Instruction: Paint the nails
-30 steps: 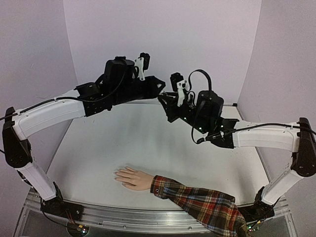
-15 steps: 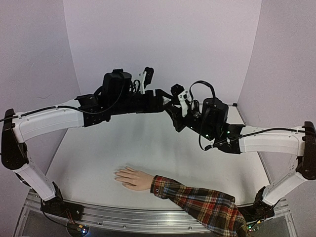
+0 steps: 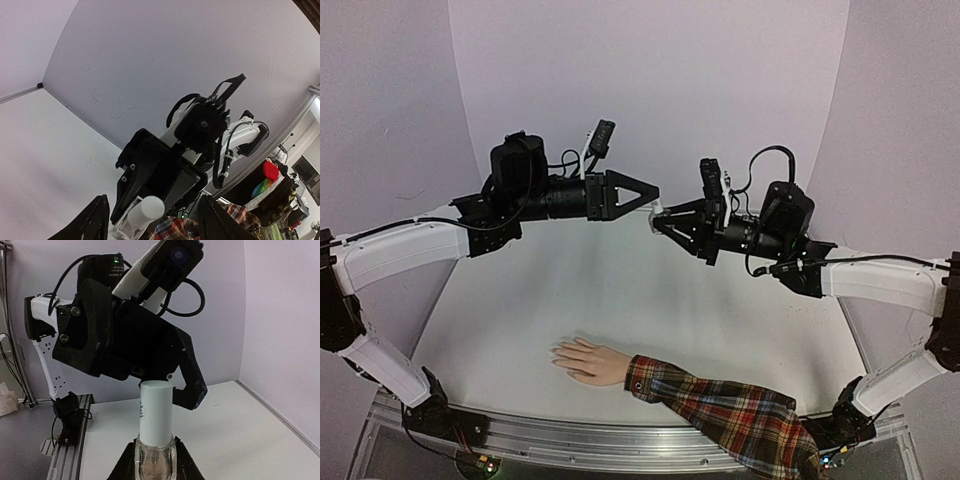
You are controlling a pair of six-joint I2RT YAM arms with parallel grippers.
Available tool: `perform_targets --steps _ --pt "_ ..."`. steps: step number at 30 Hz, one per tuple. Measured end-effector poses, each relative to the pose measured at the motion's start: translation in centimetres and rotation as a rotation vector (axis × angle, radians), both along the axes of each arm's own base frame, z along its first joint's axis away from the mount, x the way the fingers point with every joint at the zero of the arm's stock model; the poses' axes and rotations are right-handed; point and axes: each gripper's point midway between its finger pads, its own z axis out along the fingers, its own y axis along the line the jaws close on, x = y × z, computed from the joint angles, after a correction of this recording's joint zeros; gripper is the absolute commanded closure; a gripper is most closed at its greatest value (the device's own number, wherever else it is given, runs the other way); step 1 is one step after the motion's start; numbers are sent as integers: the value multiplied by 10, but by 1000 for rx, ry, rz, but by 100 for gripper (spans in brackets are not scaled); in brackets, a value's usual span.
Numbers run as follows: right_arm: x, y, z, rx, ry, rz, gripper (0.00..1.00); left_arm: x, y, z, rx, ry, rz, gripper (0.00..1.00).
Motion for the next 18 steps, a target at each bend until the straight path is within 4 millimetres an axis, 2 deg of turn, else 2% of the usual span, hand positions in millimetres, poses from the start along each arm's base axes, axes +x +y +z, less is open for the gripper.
perform_targets --steps 5,10,15,18 --pt "-5 7 -1 22 45 70 100 -10 -2 4 -4 -33 -65 52" --pt "-5 10 1 33 62 90 100 -12 -3 3 5 -46 -87 58" --pt "-5 10 3 41 63 94 100 -9 -5 2 25 -58 -81 78" --pt "-4 10 5 47 62 87 100 -3 -6 2 42 -65 -55 95"
